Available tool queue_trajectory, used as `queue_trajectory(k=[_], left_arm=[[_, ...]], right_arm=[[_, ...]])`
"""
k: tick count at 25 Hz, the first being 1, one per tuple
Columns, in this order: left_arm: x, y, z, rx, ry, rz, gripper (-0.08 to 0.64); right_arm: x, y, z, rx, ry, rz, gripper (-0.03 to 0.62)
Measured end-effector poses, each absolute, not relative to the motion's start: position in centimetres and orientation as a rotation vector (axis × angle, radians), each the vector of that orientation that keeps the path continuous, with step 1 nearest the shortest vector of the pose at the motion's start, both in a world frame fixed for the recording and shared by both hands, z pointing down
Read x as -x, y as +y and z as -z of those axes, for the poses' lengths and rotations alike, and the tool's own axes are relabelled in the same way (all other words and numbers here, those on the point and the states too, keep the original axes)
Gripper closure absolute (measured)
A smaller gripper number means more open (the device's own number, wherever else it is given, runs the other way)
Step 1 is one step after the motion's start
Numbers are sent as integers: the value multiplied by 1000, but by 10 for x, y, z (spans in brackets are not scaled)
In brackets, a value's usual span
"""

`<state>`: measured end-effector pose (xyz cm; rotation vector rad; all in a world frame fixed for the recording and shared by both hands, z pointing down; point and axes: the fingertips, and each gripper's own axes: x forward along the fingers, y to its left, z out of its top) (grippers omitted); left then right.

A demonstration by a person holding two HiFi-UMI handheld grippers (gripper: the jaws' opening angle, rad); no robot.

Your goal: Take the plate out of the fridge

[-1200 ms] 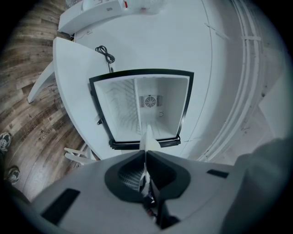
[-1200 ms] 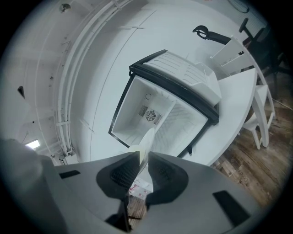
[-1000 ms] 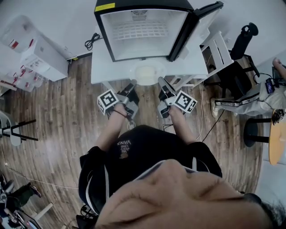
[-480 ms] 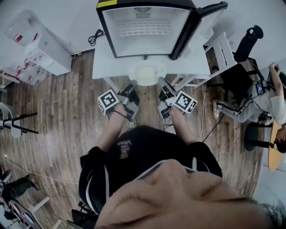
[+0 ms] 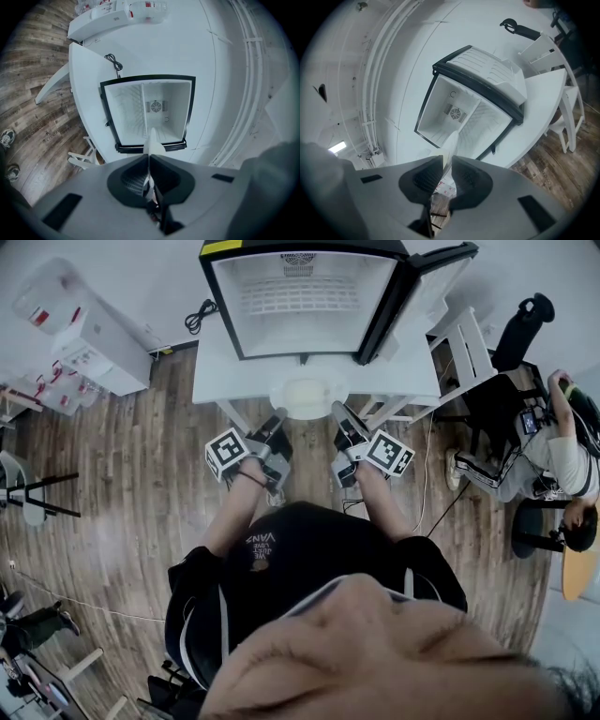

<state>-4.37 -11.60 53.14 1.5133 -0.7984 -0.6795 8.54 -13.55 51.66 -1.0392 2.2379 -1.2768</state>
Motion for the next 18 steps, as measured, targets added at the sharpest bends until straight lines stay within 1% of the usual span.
queue_trajectory(k=[18], left_arm=[[49, -118, -530, -1514, -799, 684, 534]], right_arm=[[-80, -138, -513, 1037, 2263, 1251, 528]])
